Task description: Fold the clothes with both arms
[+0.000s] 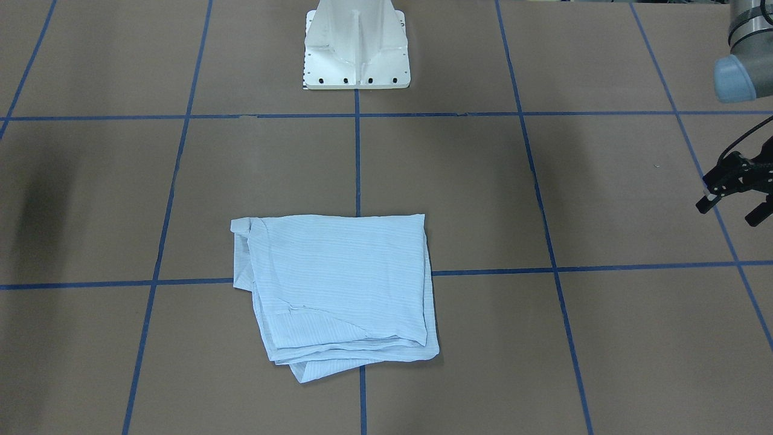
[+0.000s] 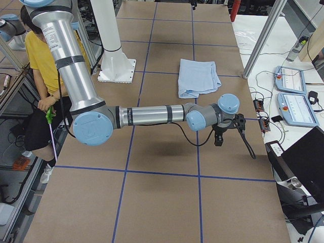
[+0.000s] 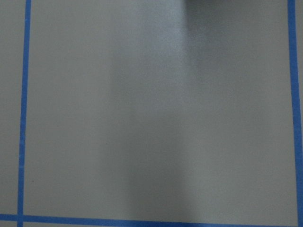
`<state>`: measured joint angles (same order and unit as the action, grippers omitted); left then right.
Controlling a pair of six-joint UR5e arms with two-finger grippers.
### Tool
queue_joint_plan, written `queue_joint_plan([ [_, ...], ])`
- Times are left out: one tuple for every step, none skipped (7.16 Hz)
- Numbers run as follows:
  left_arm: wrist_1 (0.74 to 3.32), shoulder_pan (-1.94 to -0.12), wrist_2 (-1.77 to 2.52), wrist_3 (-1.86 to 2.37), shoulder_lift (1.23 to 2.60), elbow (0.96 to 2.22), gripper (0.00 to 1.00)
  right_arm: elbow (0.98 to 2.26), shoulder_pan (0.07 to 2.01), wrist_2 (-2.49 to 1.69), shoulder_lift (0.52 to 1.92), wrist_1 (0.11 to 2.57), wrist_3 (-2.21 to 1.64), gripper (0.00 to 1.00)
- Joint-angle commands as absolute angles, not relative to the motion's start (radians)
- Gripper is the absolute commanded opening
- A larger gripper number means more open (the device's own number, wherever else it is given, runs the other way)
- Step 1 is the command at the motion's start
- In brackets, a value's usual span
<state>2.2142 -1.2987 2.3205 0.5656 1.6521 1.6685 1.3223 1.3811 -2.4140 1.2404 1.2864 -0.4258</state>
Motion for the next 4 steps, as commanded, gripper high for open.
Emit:
queue_joint_plan([
  [2.189,-1.307,2.313,0.461,1.611,1.704,1.00,1.327,1.379,-2.416,1.264,1.302,-0.369,1.00],
  [2.125,-1.319,2.300,0.407,1.605,1.710,1.00,1.327,1.385,-2.408,1.270,1.302,-0.312,1.00],
  [2.112,-1.316,2.248,0.394,1.559,1.754,1.00,1.306,1.378,-2.392,1.267,1.310,-0.266,1.00],
  [2.112,-1.321,2.311,0.344,1.521,1.779,1.00,1.311,1.359,-2.357,1.253,1.360,-0.264,1.00],
])
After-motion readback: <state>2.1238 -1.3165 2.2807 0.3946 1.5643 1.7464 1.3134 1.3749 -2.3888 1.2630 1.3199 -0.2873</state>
